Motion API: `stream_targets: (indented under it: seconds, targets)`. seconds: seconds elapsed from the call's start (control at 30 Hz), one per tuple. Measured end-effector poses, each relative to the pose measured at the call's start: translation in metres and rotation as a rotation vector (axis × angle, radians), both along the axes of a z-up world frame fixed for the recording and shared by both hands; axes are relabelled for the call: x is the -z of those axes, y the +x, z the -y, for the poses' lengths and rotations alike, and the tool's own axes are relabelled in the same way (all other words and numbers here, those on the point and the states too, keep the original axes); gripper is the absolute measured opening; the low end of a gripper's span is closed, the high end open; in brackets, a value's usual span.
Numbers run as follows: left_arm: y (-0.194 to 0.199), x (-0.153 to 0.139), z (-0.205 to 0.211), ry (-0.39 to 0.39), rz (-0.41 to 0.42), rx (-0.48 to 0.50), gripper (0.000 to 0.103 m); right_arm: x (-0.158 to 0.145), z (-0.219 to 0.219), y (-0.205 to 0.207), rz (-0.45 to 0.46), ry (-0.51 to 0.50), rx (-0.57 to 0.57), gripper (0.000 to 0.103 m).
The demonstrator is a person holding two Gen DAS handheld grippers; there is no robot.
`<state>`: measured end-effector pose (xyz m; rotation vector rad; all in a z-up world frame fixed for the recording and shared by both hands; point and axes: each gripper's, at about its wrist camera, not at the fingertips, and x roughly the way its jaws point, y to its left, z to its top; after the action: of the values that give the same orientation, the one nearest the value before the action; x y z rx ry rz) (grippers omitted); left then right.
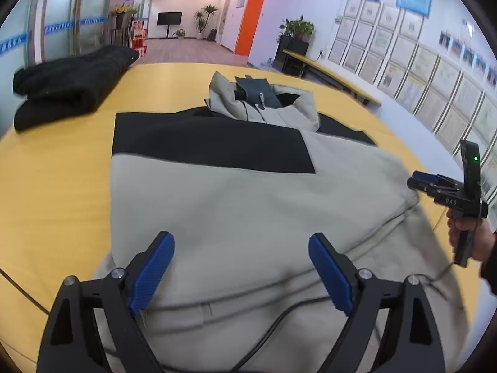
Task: Fold clothes
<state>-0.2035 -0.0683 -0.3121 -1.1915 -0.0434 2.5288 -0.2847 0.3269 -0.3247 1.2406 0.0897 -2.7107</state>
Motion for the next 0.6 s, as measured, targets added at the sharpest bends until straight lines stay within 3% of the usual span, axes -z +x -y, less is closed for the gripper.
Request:
stream_targets:
  seconds: [0.07, 0.13, 0.2, 0.27, 0.37, 0.47, 0.53, 0.6]
  targets:
    - [-0.016, 0.021, 0.003, -0.009, 0.087, -0.015, 0.091, 0.023, -0.001, -0.010, 0.105, 0.019, 0.035, 0.053]
    - [-0.020, 0.022, 0.006, 0.012, 0.092, -0.018, 0.091, 0.023, -0.004, -0.014, 0.105, -0.007, 0.082, 0.051]
    - [-0.024, 0.013, 0.008, 0.023, 0.078, -0.013, 0.091, 0.009, -0.004, -0.015, 0.057, -0.019, 0.090, 0.054]
    - [-0.032, 0.002, 0.016, 0.046, 0.034, -0.065, 0.092, -0.010, 0.003, -0.020, -0.028, -0.014, 0.053, 0.076]
    - [-0.058, 0.016, 0.030, 0.085, 0.118, -0.125, 0.092, 0.002, 0.011, -0.053, 0.043, 0.023, 0.042, 0.076]
    - [-0.060, 0.024, 0.020, -0.026, 0.099, -0.080, 0.093, 0.039, -0.006, -0.074, 0.156, -0.034, 0.106, 0.068]
    - [-0.055, 0.023, 0.015, -0.081, 0.093, -0.047, 0.093, 0.028, -0.009, -0.059, 0.115, -0.024, 0.101, 0.068]
    - [-0.046, 0.010, 0.028, -0.023, 0.097, -0.065, 0.092, 0.008, -0.011, -0.032, 0.068, -0.046, 0.080, 0.068]
